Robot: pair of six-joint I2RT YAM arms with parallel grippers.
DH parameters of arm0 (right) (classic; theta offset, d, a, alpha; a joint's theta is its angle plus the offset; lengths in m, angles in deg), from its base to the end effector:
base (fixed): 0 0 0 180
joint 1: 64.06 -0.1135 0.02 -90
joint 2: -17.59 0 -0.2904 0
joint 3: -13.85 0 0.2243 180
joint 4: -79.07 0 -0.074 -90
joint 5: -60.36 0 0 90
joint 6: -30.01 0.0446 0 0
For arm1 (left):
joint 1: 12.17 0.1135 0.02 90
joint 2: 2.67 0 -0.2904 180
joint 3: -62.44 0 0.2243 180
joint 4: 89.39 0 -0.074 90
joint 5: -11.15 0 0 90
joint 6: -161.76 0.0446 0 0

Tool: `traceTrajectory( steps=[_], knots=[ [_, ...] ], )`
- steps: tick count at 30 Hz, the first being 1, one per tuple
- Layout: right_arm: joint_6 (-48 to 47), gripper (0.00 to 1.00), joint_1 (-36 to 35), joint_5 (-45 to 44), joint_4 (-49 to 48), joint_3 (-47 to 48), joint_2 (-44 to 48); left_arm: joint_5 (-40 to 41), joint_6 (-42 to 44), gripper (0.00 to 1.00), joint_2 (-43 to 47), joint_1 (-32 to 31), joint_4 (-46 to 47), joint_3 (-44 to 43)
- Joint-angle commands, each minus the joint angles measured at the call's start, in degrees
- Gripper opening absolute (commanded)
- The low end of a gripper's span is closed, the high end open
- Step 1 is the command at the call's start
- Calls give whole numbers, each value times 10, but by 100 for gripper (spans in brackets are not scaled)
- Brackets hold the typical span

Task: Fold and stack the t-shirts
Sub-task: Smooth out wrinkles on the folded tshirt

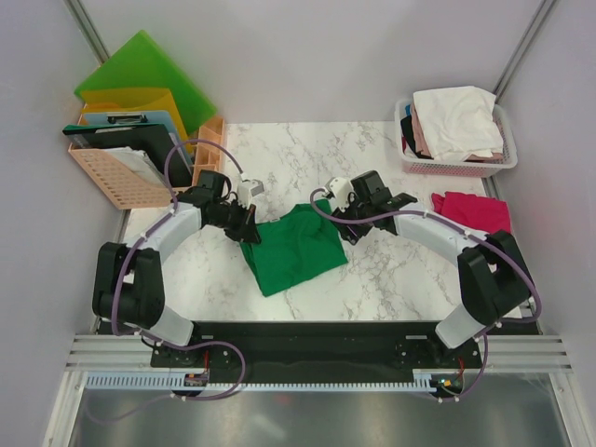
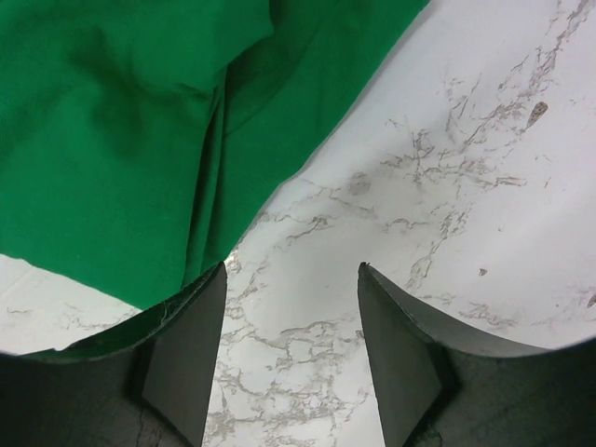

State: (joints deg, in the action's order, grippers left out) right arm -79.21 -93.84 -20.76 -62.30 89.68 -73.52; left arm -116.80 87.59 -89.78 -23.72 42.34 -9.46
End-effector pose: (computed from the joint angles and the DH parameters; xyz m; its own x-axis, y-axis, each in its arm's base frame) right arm 0.2670 0.1607 0.2493 -0.4748 -0.6464 -0.5973 -0.7688 0.6350 -0.0761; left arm 0.2596 -0.0810 0.2470 -0.7270 0.3681 -0.5797 0.6499 0.6415 -0.4076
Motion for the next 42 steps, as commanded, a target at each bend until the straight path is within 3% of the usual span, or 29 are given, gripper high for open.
traceTrajectory(
  steps=[1,8,16,36,42],
  knots=[
    [6,66,2,-8,-11,39,-26,2,-13,2,-12,1,8,0],
    [27,74,2,68,4,133,-114,1,-11,2,-9,1,3,-3],
    [56,70,2,121,32,248,-197,8,-3,2,-3,1,-2,4],
    [86,67,2,204,50,212,-109,13,2,2,-16,1,-8,0],
    [96,66,0,227,50,233,-155,12,1,2,-24,1,-7,-5]
  ],
)
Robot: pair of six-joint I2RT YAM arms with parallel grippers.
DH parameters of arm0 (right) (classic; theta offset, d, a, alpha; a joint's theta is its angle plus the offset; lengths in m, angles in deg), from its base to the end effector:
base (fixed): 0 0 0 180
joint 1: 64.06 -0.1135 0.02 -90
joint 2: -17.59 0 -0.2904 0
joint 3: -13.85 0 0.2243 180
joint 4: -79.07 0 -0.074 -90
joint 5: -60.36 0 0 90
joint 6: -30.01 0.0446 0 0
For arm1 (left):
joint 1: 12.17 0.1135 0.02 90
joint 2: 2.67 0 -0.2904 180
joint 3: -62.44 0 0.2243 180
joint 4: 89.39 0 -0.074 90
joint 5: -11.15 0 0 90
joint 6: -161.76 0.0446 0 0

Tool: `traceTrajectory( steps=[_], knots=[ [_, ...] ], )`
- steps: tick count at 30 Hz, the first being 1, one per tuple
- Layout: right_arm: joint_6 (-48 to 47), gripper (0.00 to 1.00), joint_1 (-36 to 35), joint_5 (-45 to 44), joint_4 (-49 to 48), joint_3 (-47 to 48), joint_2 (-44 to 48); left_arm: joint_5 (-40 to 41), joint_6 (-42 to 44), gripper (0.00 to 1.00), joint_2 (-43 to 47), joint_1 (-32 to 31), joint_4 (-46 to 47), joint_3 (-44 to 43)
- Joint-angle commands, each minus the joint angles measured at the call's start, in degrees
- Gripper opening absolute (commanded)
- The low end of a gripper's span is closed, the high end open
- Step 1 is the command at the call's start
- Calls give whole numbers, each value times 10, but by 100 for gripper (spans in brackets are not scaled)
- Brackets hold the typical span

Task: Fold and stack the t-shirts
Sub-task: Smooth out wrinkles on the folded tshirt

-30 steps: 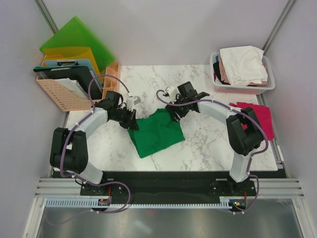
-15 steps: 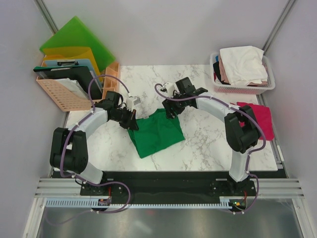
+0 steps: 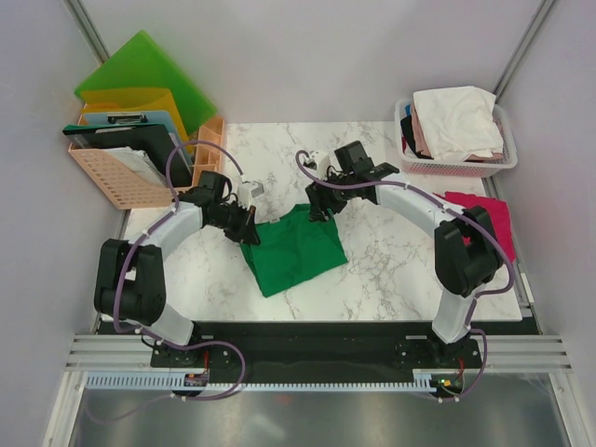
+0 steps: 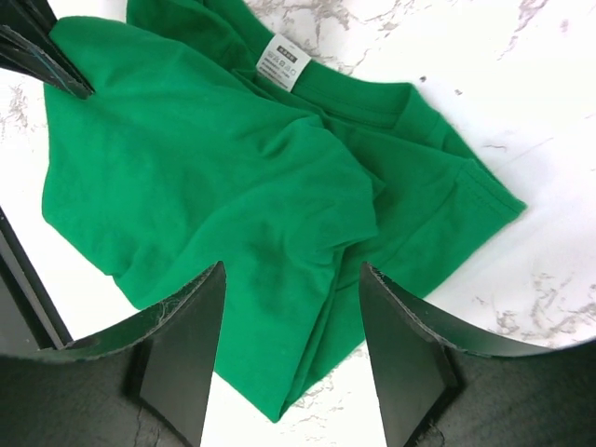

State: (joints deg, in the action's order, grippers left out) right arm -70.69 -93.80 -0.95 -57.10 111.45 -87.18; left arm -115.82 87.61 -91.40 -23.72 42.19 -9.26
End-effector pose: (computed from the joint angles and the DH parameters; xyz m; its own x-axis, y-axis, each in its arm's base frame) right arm 0.3261 0.2110 0.2784 -0.5336 -0.4924 -0.6876 -0.8106 0.5296 0.2498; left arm 0.2627 -0.0811 0.2384 -0.7467 0.3753 -0.5491 0.6328 0.6551 -0.4128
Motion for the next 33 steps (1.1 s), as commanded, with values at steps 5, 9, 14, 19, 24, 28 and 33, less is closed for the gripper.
traceTrajectory(
  steps=[5,9,14,19,24,28,33],
  knots=[
    [12,65,-1,30,-5,45,-78,5,2,2,-2,1,-6,-2],
    [9,64,-1,26,-8,63,-112,3,4,2,-2,1,-7,-2],
    [0,46,-1,5,-16,66,-130,0,6,2,-7,1,-6,-2],
    [0,0,-1,-5,-20,65,-129,-1,8,2,-8,1,-7,1],
    [-20,0,-1,-49,-24,85,-124,-6,8,2,-11,1,-6,-2],
    [-16,0,-1,-53,-23,108,-128,-6,8,2,-11,1,-6,-2],
    [-20,2,-1,-70,-22,120,-124,-7,9,2,-14,1,-7,-2]
  ],
)
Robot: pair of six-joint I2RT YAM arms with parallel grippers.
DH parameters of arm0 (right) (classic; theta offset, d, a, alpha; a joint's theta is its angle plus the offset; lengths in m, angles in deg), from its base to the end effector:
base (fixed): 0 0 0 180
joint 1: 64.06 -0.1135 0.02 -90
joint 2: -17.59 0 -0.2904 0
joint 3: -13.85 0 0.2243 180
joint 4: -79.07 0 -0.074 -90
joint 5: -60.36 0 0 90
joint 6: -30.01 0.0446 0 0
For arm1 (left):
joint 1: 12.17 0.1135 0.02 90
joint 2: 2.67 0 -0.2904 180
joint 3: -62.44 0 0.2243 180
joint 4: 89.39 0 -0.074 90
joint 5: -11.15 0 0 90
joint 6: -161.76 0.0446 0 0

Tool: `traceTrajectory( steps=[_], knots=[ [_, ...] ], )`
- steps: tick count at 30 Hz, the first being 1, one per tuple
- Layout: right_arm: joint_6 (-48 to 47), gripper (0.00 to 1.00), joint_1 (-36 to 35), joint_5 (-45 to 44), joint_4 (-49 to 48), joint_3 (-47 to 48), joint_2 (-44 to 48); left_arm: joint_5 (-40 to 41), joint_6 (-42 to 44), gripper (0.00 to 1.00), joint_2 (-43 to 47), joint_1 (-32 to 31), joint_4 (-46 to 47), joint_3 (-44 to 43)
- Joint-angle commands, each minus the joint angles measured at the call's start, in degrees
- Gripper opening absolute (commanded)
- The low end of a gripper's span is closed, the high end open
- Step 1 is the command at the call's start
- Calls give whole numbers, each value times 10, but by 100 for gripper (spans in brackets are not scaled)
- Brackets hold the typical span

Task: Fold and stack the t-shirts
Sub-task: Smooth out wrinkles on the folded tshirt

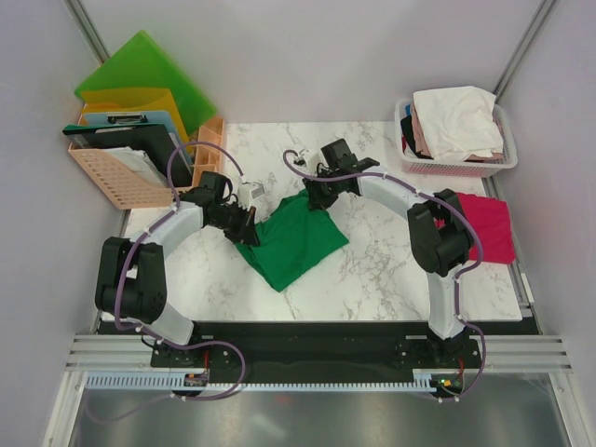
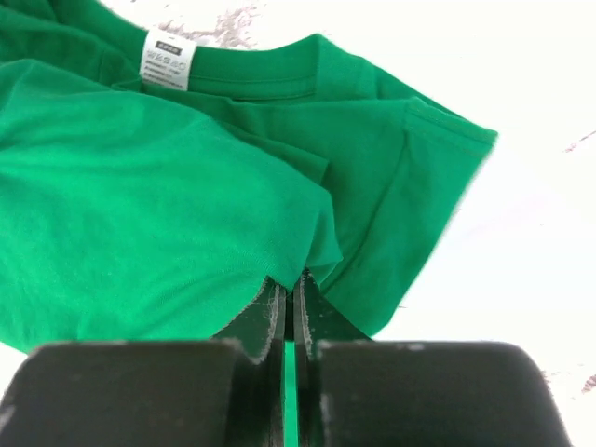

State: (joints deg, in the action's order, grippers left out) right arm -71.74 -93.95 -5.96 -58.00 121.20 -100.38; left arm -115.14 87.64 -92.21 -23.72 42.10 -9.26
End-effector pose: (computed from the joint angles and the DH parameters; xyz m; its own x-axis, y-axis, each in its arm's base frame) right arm 0.3768 0.2372 0.2363 -0.5477 -0.5299 -0.6475 -0.7914 0.5793 0.1953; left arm 0.2644 -0.0810 0.2345 -0.7554 0.3795 -0.5342 0.6245 0.6637 -0.4117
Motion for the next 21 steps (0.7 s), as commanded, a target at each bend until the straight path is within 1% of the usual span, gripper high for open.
traceTrajectory(
  steps=[1,3,4,5,7,11,13,16,19,21],
  knots=[
    [-9,14,1,-22,-13,25,6,-13,10,2,-8,1,-6,-2],
    [-16,43,1,-35,-11,27,2,-16,10,2,-11,1,-7,-2],
    [-18,65,1,-44,-11,27,0,-16,9,2,-10,1,-7,-2],
    [-20,69,1,-57,-12,25,-3,-16,10,2,-9,1,-6,-2],
    [-25,70,1,-100,-25,18,-4,-14,12,2,-6,1,-6,-1],
    [-19,70,4,-152,-73,-23,16,-13,12,2,-7,1,-7,-1],
    [-18,71,4,-174,-83,-26,16,-14,12,2,-9,1,-8,-1],
    [-26,70,4,-153,-72,-18,11,-15,12,2,-11,1,-8,-2],
    [-11,68,4,-112,-69,-17,10,-14,12,2,-11,1,-8,-2],
    [-5,67,4,-66,-62,-10,6,-14,11,2,-12,1,-8,-3]
  ],
)
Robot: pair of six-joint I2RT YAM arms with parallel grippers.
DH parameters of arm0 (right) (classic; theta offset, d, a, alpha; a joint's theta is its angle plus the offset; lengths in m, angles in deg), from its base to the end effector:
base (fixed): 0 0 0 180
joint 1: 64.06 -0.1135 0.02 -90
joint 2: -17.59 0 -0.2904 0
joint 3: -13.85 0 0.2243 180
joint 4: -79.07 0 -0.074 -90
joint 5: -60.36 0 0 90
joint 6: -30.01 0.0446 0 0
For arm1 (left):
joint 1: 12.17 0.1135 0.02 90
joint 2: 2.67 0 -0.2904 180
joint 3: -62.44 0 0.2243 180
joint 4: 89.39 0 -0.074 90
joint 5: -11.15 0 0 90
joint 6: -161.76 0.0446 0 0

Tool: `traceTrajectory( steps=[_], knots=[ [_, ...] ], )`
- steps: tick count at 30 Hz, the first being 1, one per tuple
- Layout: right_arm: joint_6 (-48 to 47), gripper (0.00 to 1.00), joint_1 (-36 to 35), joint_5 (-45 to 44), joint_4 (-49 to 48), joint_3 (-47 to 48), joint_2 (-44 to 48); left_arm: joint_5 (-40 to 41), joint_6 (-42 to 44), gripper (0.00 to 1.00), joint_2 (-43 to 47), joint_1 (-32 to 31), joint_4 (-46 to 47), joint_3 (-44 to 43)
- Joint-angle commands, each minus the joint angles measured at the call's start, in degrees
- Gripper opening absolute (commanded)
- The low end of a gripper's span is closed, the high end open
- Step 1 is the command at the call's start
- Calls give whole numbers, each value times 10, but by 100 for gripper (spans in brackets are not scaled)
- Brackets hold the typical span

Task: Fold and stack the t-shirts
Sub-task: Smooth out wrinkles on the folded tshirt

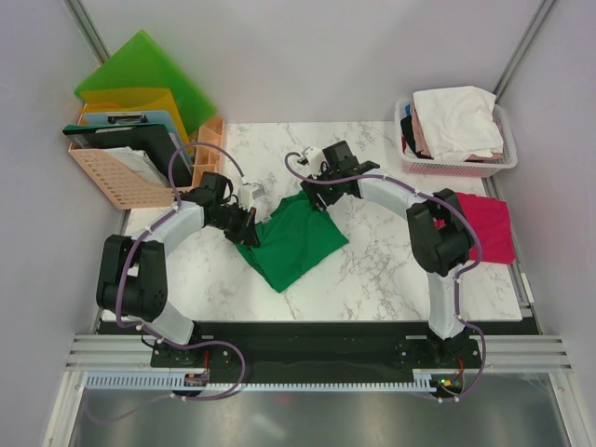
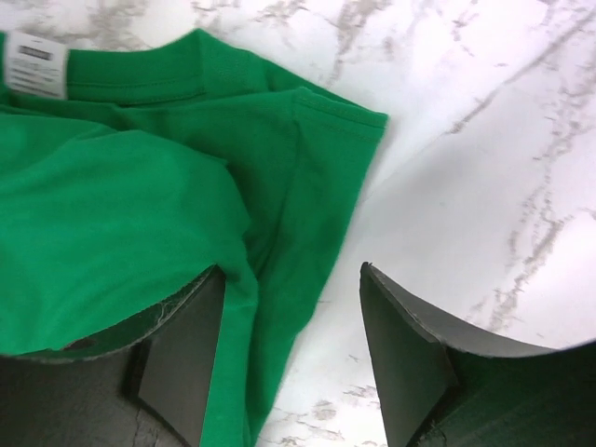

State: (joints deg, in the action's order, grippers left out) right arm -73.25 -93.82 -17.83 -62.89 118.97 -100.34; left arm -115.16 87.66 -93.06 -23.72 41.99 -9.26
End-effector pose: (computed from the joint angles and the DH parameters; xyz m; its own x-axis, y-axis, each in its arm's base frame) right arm 0.3853 0.2308 0.2291 -0.5181 -0.5549 -0.6509 -0.7365 0.6764 0.0097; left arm 0.2660 -0.0813 0.2306 -0.7638 0.3814 -0.5207 0.6180 0.6647 -0.4197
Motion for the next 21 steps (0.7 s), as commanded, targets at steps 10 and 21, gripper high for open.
traceTrajectory(
  steps=[10,21],
  knots=[
    [35,58,-2,190,17,49,-23,-10,13,2,-4,1,-6,-2],
    [24,0,-37,292,82,23,18,-4,16,2,-8,1,-6,-4]
  ],
)
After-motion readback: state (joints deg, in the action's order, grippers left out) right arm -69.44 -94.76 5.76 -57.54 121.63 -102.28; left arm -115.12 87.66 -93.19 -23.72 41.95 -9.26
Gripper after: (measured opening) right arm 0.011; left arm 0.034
